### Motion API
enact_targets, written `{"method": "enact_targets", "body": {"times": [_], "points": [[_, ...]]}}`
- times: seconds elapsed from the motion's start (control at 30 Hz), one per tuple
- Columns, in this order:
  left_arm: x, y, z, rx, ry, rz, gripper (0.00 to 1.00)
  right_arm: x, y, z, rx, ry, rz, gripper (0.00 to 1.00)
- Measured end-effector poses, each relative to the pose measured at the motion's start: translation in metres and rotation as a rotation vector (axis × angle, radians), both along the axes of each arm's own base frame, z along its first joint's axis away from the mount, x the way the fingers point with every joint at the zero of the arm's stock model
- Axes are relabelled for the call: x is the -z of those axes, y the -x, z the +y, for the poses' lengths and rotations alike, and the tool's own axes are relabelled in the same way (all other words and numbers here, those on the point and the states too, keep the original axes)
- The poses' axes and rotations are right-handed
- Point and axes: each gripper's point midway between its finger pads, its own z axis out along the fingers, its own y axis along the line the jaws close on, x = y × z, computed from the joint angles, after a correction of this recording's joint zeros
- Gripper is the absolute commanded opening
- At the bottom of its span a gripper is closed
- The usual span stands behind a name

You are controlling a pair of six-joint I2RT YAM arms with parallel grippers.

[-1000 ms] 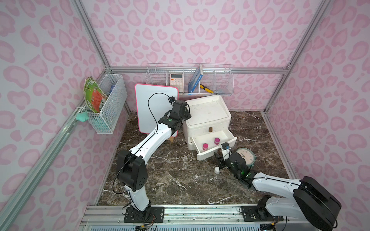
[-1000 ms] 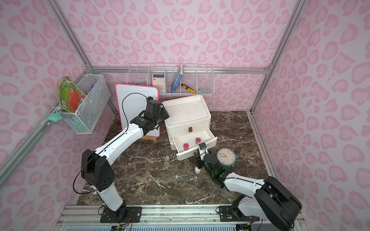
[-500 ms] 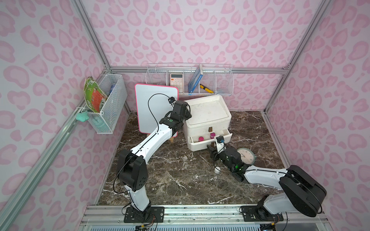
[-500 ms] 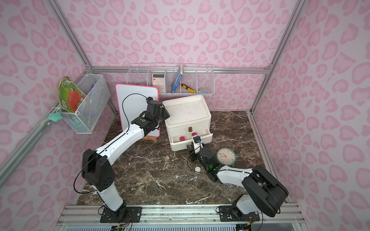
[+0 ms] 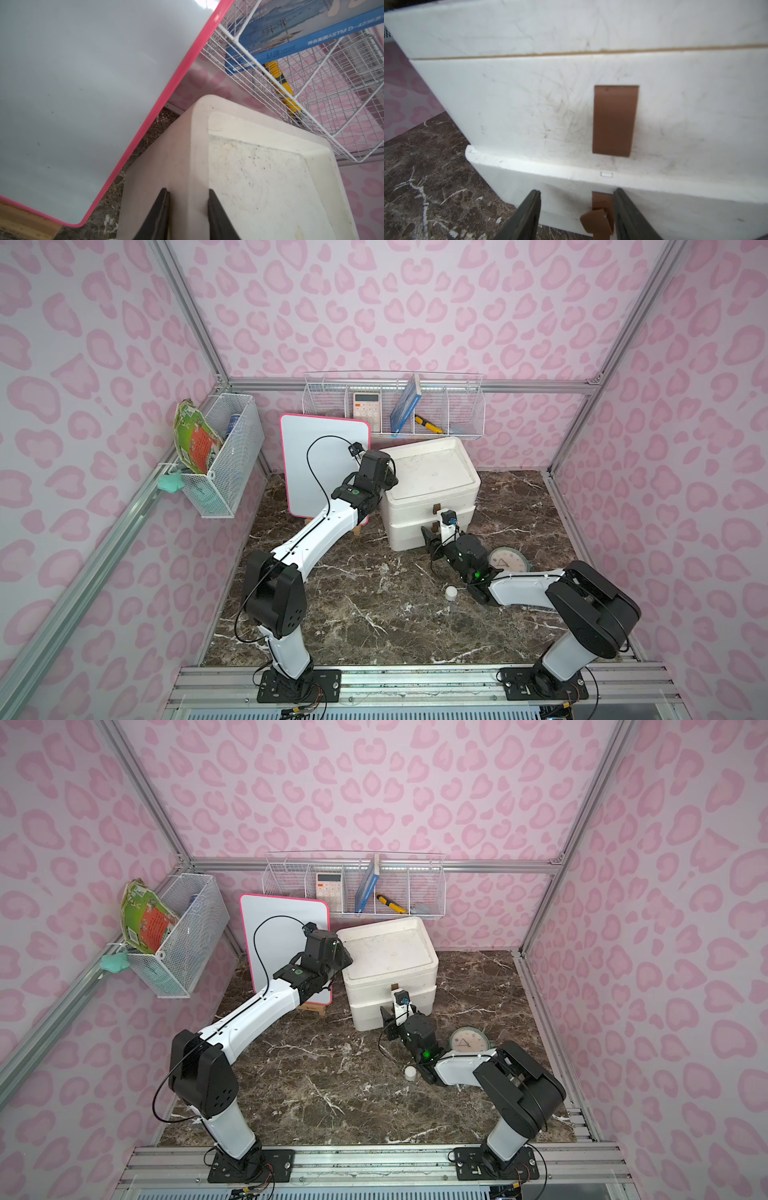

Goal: Put the paint cans in the drawer according to color
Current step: Close the drawer in the storage box.

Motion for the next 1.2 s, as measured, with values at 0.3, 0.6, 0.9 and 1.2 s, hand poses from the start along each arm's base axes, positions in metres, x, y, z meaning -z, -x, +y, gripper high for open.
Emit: {"method": "enact_targets", "body": {"times": [0.3,0.6,0.9,1.2], "points": [[0.0,0.0,0.0,-0.006,0.008,0.0,0.22,-0.01,-0.003,0.0,0.005,-0.016,-0.024,0.65],[0.0,0.0,0.0,-0.013,0.017,0.0,0.21,-0.004,0.013,-0.011,-0.007,0.002,0.007,0.56],[0.0,0.0,0.0,-0.014,0.019,0.0,0.21,0.002,-0.006,0.009,-0.018,-0.005,0.027,0.51],[-0.001,-0.001,0.001,-0.021,0.021,-0.007,0.21,0.008,-0.015,0.013,0.018,-0.023,0.035,0.53]]}}
